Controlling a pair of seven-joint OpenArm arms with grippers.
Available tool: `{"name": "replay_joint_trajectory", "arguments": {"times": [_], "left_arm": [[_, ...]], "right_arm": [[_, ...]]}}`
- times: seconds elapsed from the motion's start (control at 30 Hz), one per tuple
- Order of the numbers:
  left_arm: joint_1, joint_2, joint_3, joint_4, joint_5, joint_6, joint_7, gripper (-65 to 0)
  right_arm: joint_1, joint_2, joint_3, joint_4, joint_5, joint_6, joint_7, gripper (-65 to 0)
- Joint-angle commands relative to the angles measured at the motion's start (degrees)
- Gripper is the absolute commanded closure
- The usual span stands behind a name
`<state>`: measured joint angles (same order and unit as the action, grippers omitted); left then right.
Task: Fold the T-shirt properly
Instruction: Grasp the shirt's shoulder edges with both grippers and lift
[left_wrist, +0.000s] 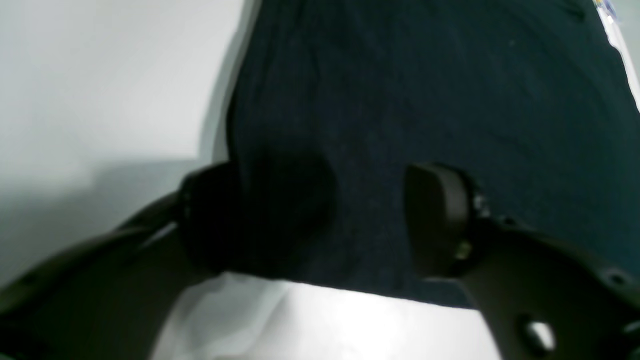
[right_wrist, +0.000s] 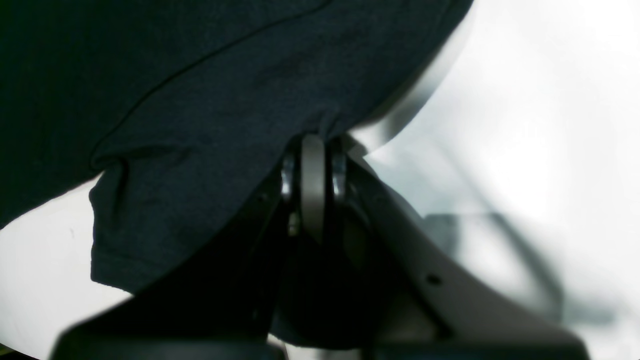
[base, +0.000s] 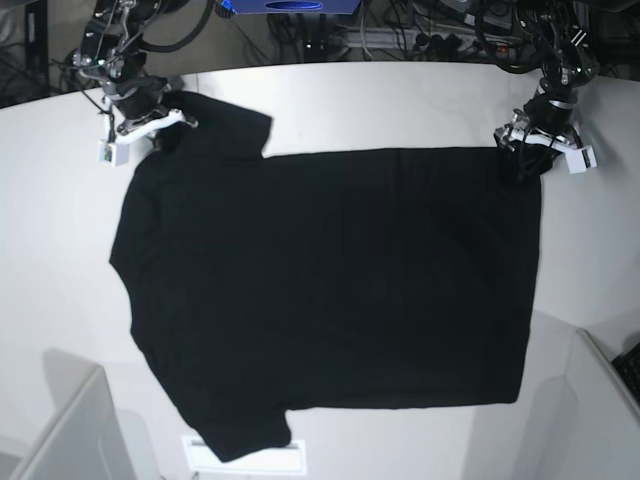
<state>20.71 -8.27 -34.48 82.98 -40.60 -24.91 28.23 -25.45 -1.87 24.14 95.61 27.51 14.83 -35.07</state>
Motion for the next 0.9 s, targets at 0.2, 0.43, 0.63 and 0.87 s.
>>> {"name": "replay_joint_trajectory", "arguments": {"times": [0.2,0.43,0.63,0.87], "left_arm": [[0.52,-0.39,0.15,-0.47,0.99,4.73,2.67,-6.1],[1.31,-1.09,0.41,0.49,1.08,7.46,2.85,0.0],[6.15,-1.79,0.50,6.65,7.15,7.98,2.85,0.0],[11.69,-1.62,0.15,11.75,13.04,7.81,2.67,0.0]], "right_arm": [[-0.97,0.07,-0.01,-0.80,-3.64,-1.51,-5.06,0.0],[-2.72,-0.37,0.08,2.89,-3.38,-1.51,-4.62,0.0],[-5.89,-0.37,0.08,8.08,-3.38,-1.51,-4.97,0.0],[-9.23,-0.37,0.34,10.63,-3.29,-1.51,-4.97,0.0]]}}
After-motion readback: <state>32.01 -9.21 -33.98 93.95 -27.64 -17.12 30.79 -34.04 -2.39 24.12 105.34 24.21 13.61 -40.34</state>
